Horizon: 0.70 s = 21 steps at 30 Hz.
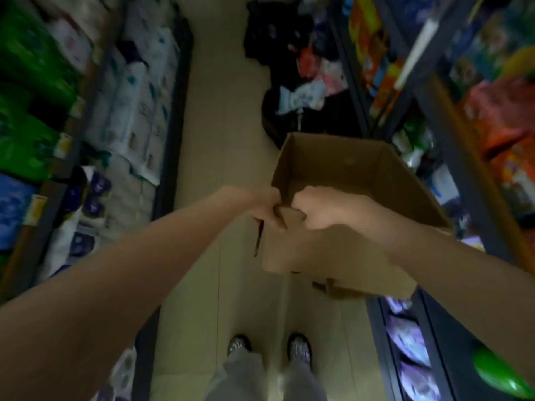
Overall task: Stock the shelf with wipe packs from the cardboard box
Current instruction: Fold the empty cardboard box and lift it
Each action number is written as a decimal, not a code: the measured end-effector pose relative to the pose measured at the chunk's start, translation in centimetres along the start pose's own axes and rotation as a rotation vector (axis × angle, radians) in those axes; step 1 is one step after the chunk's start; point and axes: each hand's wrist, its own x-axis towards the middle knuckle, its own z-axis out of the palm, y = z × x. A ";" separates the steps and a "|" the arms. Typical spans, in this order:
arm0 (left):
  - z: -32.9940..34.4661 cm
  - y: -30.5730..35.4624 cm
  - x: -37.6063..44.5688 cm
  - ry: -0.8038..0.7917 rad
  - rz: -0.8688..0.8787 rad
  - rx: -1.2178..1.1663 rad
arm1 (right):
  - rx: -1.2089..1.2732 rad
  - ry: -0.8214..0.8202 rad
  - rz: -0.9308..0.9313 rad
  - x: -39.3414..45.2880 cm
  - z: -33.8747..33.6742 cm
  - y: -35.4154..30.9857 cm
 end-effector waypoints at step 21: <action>-43.9 -25.2 -5.9 0.720 0.006 0.196 | 0.361 0.486 0.047 22.2 -47.3 -6.2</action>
